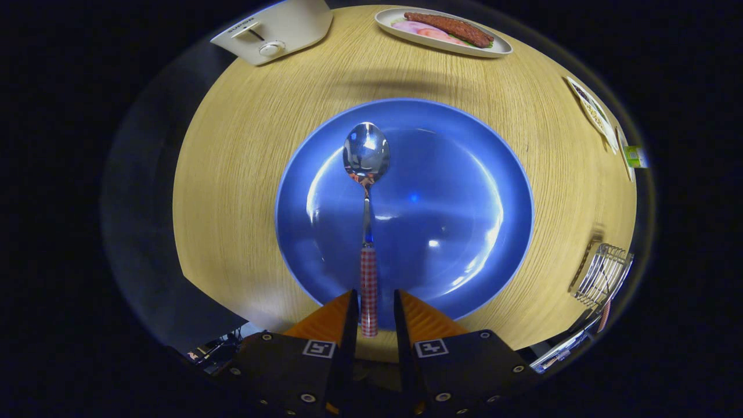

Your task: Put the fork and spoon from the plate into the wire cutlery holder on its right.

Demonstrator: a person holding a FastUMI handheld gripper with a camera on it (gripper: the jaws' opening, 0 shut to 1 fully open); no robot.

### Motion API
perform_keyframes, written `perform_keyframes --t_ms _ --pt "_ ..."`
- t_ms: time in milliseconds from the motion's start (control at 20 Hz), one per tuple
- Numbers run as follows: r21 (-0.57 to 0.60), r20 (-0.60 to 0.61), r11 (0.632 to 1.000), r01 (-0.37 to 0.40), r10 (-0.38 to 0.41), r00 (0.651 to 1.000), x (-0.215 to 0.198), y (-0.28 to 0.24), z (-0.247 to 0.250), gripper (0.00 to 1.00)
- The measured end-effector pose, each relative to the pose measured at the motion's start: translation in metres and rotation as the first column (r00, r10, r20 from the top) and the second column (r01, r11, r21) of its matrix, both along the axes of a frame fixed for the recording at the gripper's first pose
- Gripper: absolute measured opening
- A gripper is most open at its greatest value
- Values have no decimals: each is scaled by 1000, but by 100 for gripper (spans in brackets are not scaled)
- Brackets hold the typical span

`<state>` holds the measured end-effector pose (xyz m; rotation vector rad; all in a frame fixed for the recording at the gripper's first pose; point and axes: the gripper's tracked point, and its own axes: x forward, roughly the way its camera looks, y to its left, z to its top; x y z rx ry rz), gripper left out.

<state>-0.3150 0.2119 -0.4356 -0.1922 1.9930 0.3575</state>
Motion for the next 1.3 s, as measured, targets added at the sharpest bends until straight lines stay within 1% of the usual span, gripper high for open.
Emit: perform_keyframes --t_ms 150,200,300,400,550,800,900,1000,1100,1200,1300 --pt "-6 3 1000 -14 14 1000 -6 -5 0 26" --pt "-1 7 1000 -18 18 1000 -7 -5 0 18" --pt "18 20 1000 -24 24 1000 -4 -4 3 13" --pt "48 37 998 -28 26 999 1 -5 8 11" --pt "85 72 996 -27 20 997 15 -14 23 11" --pt "129 132 992 13 -30 991 37 -39 47 9" --pt "124 144 992 19 -37 989 40 -50 44 9" --pt "138 133 989 50 -68 989 39 -51 47 10" --pt "157 151 987 44 -68 986 42 -55 56 10" --pt "152 174 988 38 -64 983 44 -70 68 10" --pt "143 181 988 59 -85 980 47 -89 83 10"
